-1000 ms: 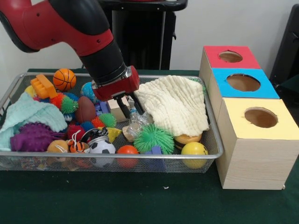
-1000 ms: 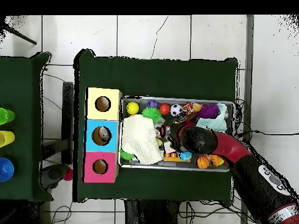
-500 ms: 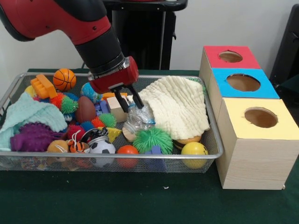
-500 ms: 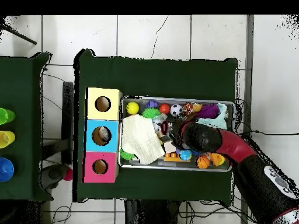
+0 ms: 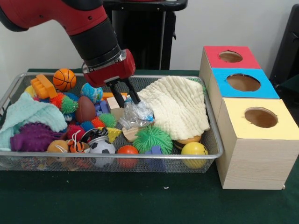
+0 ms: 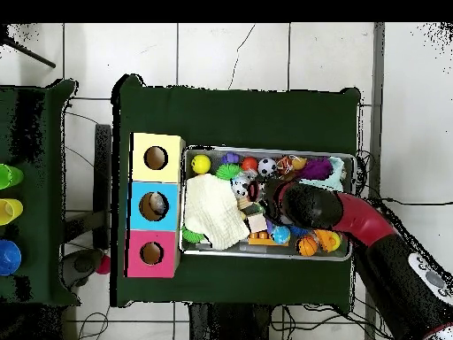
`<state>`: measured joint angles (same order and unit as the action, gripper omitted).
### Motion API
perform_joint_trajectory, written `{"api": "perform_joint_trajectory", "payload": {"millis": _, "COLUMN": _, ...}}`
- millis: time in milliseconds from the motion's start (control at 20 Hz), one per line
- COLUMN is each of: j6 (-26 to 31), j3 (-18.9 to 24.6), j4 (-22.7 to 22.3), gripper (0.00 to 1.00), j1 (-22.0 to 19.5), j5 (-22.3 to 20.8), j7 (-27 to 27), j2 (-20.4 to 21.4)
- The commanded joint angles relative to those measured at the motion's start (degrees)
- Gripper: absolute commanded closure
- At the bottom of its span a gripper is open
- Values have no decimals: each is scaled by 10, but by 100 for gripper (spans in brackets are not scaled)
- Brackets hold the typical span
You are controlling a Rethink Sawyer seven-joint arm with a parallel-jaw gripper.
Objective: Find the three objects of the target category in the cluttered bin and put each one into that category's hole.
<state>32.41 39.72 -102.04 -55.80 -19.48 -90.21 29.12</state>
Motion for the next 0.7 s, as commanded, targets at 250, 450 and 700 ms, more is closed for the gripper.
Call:
{"api": "perform_joint_trajectory", "payload": {"millis": 250, "j6": 90, "j3": 42, "j4": -29, "gripper": 100, "j1": -11, "j5": 34, "j7": 26, "j2": 24}}
{"api": "perform_joint_trajectory", "payload": {"millis": 450, "j6": 86, "j3": 58, "j4": -38, "gripper": 100, "j1": -21, "j5": 47, "j7": 19, "j2": 23}}
{"api": "perform_joint_trajectory", "payload": {"millis": 700, "j6": 89, "j3": 73, "j4": -52, "gripper": 100, "j1": -27, "j5": 64, "j7": 13, "j2": 35}}
